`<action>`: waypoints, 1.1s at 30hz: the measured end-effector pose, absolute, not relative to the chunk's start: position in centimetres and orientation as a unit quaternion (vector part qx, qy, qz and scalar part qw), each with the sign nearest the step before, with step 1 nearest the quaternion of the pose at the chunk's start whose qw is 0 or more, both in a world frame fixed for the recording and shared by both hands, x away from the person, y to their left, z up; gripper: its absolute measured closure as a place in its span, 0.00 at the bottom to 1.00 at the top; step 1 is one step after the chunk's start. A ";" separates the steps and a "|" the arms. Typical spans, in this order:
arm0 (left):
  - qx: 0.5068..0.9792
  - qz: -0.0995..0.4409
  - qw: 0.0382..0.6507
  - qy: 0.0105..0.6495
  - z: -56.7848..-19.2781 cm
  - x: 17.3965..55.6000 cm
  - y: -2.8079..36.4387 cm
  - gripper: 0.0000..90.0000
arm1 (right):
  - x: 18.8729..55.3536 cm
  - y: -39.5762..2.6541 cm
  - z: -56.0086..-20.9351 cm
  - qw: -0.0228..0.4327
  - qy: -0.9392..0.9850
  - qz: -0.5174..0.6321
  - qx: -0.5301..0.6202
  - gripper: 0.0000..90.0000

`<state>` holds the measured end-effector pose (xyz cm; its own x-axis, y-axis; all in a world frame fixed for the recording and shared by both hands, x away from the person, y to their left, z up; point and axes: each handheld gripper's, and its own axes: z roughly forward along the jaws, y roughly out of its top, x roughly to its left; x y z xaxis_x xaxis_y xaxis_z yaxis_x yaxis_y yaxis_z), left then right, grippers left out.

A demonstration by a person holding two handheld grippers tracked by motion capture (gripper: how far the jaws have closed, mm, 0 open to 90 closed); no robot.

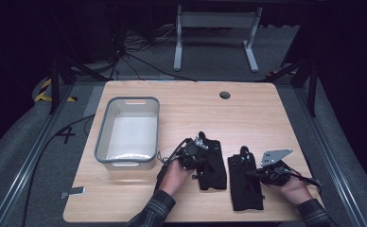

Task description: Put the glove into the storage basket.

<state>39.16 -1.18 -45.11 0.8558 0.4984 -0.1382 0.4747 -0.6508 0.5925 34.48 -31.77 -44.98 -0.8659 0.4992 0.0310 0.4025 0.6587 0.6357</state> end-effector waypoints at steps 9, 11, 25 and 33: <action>0.919 -0.009 0.322 0.227 -45.2 37.2 -0.4 1.00 | 34.5 -31.8 -45.0 0.074 0.908 0.330 0.248 1.00; 0.923 -0.018 0.318 0.216 -45.2 36.8 -0.1 1.00 | 34.5 -31.8 -45.0 0.074 0.908 0.330 0.248 1.00; 0.929 -0.038 0.325 0.173 -45.3 36.8 -1.0 1.00 | 34.8 -31.2 -45.0 0.075 0.906 0.333 0.250 1.00; 0.926 -0.022 0.326 0.187 -45.1 37.1 -1.4 0.93 | 34.7 -31.3 -45.0 0.079 0.906 0.332 0.249 1.00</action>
<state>37.10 -1.39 -45.07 0.9288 0.3327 -0.1633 0.3616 -0.7166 0.5964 34.69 -31.27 -44.97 -0.8632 0.5044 0.0226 0.3997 0.6555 0.6407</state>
